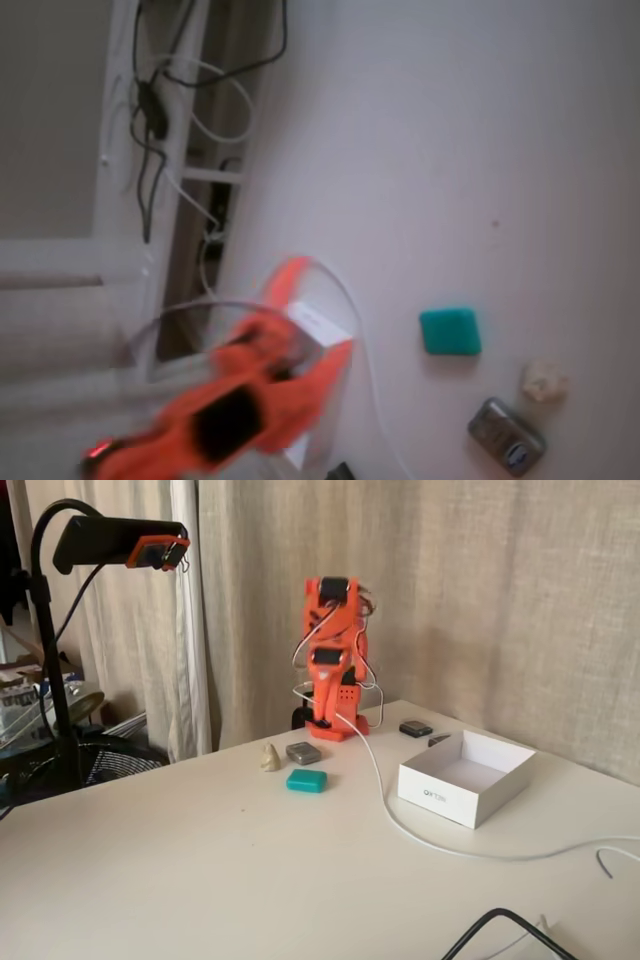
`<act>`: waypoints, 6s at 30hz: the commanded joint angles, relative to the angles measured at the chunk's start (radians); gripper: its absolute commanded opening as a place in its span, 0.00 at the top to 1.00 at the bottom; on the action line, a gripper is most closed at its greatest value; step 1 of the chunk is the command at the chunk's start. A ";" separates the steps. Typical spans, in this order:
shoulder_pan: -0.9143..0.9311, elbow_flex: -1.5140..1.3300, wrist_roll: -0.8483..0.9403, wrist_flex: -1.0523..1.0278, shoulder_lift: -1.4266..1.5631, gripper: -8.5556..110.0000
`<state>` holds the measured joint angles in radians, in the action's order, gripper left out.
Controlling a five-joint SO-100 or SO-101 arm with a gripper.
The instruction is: Grasp the green cube and put it in the bin.
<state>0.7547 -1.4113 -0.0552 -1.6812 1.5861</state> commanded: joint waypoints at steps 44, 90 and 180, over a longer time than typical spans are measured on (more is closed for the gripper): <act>0.140 -0.339 0.170 0.224 -0.253 0.58; 0.084 -0.241 0.213 0.442 -0.195 1.00; -0.690 -1.451 0.284 0.735 1.540 0.60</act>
<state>0.0905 -2.8087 0.2362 -0.9097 3.0373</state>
